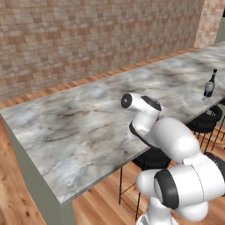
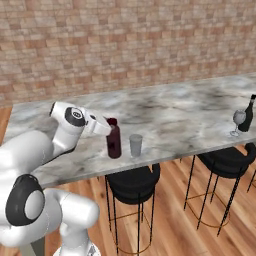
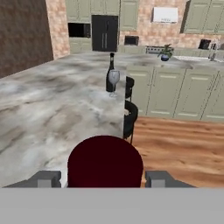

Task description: There is a wine glass and glass cup on the dining counter. Place the wine bottle next to the wine glass and the juice bottle next to the glass cup.

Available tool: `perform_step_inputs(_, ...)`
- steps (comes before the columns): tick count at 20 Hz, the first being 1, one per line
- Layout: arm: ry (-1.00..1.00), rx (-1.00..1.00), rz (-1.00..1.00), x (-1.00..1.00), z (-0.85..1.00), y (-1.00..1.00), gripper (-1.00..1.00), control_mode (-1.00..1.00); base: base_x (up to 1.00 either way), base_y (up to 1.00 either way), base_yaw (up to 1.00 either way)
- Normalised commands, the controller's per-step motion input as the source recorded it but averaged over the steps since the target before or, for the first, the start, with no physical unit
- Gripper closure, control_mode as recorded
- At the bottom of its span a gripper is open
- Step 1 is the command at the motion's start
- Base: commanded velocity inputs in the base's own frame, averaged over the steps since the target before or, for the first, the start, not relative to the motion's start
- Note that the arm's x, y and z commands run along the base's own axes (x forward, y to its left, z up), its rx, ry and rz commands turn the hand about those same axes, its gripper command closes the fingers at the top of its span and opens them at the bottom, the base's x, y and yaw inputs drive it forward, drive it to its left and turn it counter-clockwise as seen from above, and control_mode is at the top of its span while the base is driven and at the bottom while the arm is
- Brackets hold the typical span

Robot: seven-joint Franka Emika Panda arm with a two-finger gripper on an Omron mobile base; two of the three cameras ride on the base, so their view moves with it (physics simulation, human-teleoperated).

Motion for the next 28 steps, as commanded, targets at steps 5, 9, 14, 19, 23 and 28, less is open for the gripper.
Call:
perform_step_inputs(5,-0.04,0.00,-0.07,0.08,-0.19,-0.03,1.00,-1.00,0.00,0.00,0.00)
perform_step_inputs(9,-0.06,0.00,-0.09,0.12,-0.20,-0.01,1.00,-1.00,0.00,0.00,0.00)
perform_step_inputs(14,-0.09,0.00,-0.05,0.21,-0.11,-0.01,1.00,-1.00,0.00,0.00,0.00)
perform_step_inputs(19,0.00,0.00,-0.05,0.15,-0.14,0.00,1.00,-1.00,0.00,0.00,0.00)
perform_step_inputs(23,0.00,0.00,-0.04,0.11,-0.12,0.00,1.00,-1.00,0.00,0.00,0.00)
perform_step_inputs(28,0.02,0.00,-0.04,0.07,-0.09,0.00,1.00,-1.00,0.00,0.00,0.00)
